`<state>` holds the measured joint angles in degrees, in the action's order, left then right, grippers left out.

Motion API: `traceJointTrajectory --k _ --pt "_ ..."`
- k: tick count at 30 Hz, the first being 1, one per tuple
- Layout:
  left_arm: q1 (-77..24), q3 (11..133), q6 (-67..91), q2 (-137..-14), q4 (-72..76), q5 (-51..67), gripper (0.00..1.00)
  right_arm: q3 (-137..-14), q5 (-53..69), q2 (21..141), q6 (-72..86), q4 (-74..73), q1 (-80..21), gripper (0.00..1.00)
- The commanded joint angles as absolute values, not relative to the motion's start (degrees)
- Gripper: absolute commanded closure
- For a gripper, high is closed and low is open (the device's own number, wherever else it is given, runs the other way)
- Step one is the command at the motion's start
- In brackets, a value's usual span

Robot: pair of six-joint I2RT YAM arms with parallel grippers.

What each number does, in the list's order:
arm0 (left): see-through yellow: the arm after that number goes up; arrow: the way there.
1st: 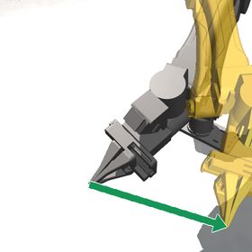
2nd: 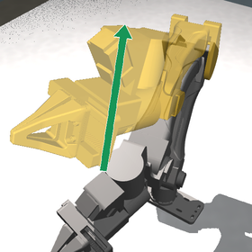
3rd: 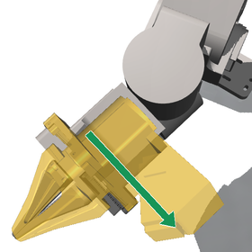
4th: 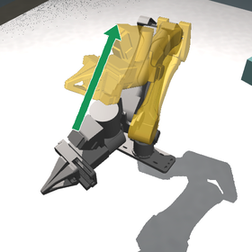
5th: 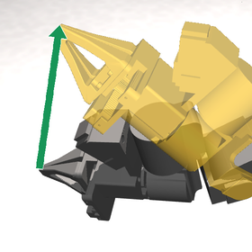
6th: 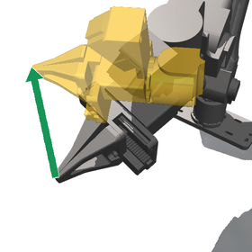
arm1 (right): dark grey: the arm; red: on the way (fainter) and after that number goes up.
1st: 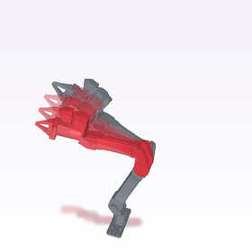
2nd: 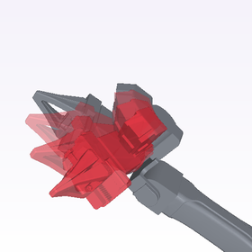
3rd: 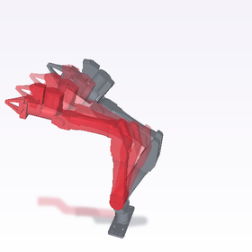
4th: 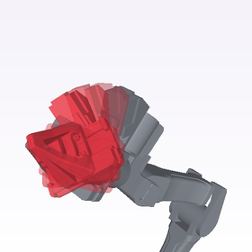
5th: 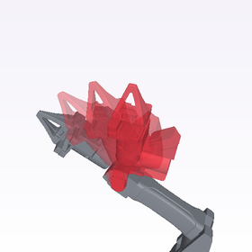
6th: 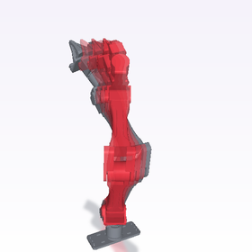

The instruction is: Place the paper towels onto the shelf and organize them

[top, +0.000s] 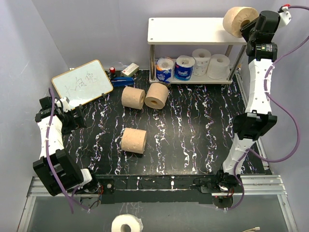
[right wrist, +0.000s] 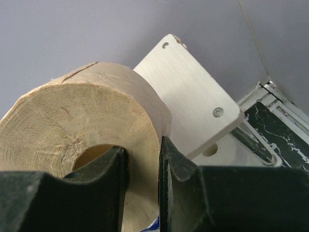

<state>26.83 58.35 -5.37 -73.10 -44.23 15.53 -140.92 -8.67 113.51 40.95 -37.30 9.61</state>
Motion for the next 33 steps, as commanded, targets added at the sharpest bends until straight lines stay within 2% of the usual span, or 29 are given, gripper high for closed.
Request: traceJointTrajectory --k 1,10,11,13,18,20,27,33 --pt "27.0 59.0 -6.0 -72.8 -45.7 16.5 0.07 -143.1 -11.0 113.1 41.5 -32.7 10.5 1.00" --pt "27.1 58.8 -6.0 -72.8 -45.5 16.7 0.07 -142.6 -12.1 112.6 39.8 -34.0 11.5 1.00" --pt "27.1 58.8 -6.0 -72.8 -45.5 16.8 0.07 -142.4 -12.1 112.5 39.7 -34.0 11.5 0.97" --pt "27.1 58.8 -6.0 -72.8 -45.5 16.9 0.07 -142.3 -12.0 112.4 39.4 -34.2 11.7 0.89" --pt "27.1 58.8 -6.0 -72.7 -45.5 16.9 0.07 -142.4 -11.8 112.5 39.2 -33.9 11.9 0.51" --pt "27.1 58.8 -6.0 -72.7 -45.5 17.0 0.07 -142.6 -11.5 112.6 39.1 -33.5 11.9 0.39" --pt "27.1 58.8 -6.1 -72.9 -45.5 16.8 0.07 -141.2 -9.5 111.3 38.8 -29.5 12.0 0.12" --pt "27.1 58.8 -6.0 -73.1 -45.4 16.9 0.07 -142.1 -10.1 110.8 37.7 -26.6 12.0 0.06"
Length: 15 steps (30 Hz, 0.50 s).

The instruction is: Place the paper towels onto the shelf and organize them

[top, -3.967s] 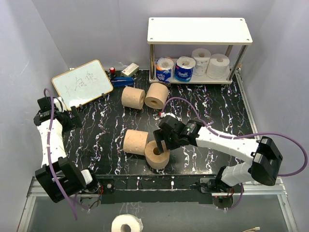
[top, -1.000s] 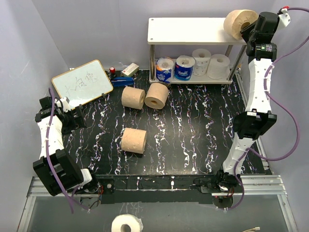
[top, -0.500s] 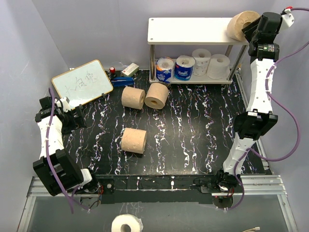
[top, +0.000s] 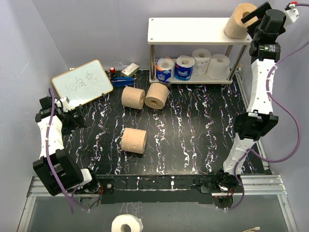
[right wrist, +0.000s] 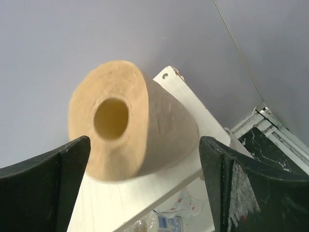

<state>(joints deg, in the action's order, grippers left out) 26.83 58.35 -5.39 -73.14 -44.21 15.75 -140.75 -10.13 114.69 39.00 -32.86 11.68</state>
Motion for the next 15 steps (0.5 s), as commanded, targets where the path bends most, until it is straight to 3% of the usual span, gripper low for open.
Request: traceJointTrajectory --k 1,12,15 --pt "27.1 58.8 -6.0 -73.1 -45.4 16.9 0.07 -142.5 -10.1 111.0 37.6 -26.4 12.0 0.06" --pt "27.1 58.8 -6.0 -73.4 -45.4 16.7 0.07 -139.3 -7.7 108.7 37.7 -25.8 12.0 0.06" --pt "27.1 58.8 -6.0 -73.7 -45.5 16.6 0.07 -136.7 -0.8 106.0 38.3 -27.4 11.7 0.02"
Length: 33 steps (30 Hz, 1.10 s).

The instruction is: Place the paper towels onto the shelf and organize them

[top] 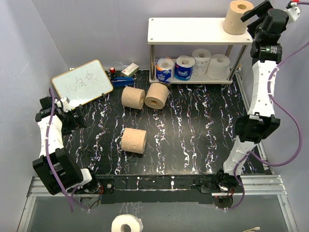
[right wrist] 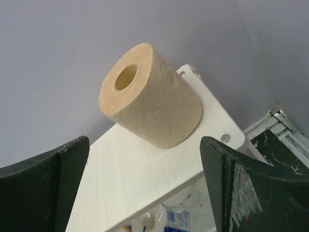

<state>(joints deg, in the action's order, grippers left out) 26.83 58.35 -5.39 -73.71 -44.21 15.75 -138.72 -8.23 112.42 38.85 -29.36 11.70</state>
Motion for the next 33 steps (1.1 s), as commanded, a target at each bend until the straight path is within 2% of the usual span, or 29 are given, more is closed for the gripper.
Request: traceJointTrajectory --k 1,3,5,7,13,18,24,29,33 --pt "27.1 58.7 -6.0 -73.7 -45.4 16.6 0.07 -134.8 2.3 104.6 38.1 -27.9 10.7 0.02" --pt "27.1 58.7 -6.0 -73.9 -45.4 16.6 0.07 -130.7 2.6 101.4 32.2 -30.4 3.8 0.02" --pt "27.1 58.7 -6.0 -73.9 -45.3 16.2 0.07 -124.1 -5.7 97.4 21.2 -33.7 -10.4 0.02" --pt "27.1 58.6 -5.8 -73.6 -45.2 16.0 0.07 -117.3 -11.6 94.3 18.2 -36.7 -21.2 0.02" --pt "27.1 58.5 -5.5 -73.3 -44.9 15.0 0.07 -91.6 -20.4 85.1 21.9 -37.6 -37.1 0.02" --pt "27.1 58.4 -5.4 -73.5 -44.7 14.7 0.07 -73.4 -24.5 77.9 23.4 -31.7 -42.5 0.02" --pt "27.1 58.2 -5.1 -73.1 -44.6 14.0 0.07 -69.9 -7.8 79.0 28.6 -31.1 -47.9 0.02" --pt "27.2 58.1 -4.8 -72.2 -44.1 13.0 0.07 -56.8 4.4 69.9 39.4 -12.2 -49.4 0.02" --pt "27.2 58.1 -4.8 -72.4 -44.0 12.8 0.07 -43.9 0.3 62.9 53.0 -0.2 -49.4 0.02"
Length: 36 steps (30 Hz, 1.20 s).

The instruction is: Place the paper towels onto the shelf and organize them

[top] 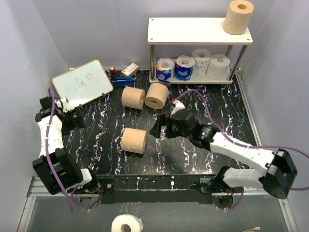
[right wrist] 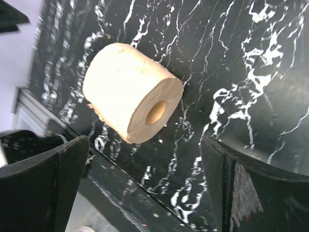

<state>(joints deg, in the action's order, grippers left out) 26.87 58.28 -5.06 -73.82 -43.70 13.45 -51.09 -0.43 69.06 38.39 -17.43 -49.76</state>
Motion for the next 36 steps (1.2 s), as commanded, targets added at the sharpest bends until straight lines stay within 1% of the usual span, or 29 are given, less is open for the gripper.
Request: traceJointTrajectory --k 1,8,13,22,29,36 --pt "27.2 58.1 -4.8 -72.5 -44.0 12.8 0.07 -42.2 -1.0 62.3 55.2 0.7 -49.3 0.02" --pt "27.1 58.0 -4.8 -72.2 -44.0 12.9 0.07 -39.3 2.3 66.3 62.5 8.7 -50.4 0.02" --pt "27.2 58.1 -4.8 -72.8 -44.0 13.1 0.07 -35.3 -1.5 67.7 67.2 13.1 -52.9 0.02" --pt "27.2 58.1 -4.9 -71.7 -44.2 13.6 0.07 -35.0 -3.2 74.6 67.5 17.6 -54.8 0.02" --pt "27.1 58.1 -5.0 -72.2 -44.2 13.7 0.07 -38.3 0.8 84.9 65.9 24.2 -56.6 0.02" --pt "27.2 58.1 -5.0 -72.1 -44.1 13.7 0.07 -38.4 0.5 88.0 65.4 28.9 -58.3 0.02"
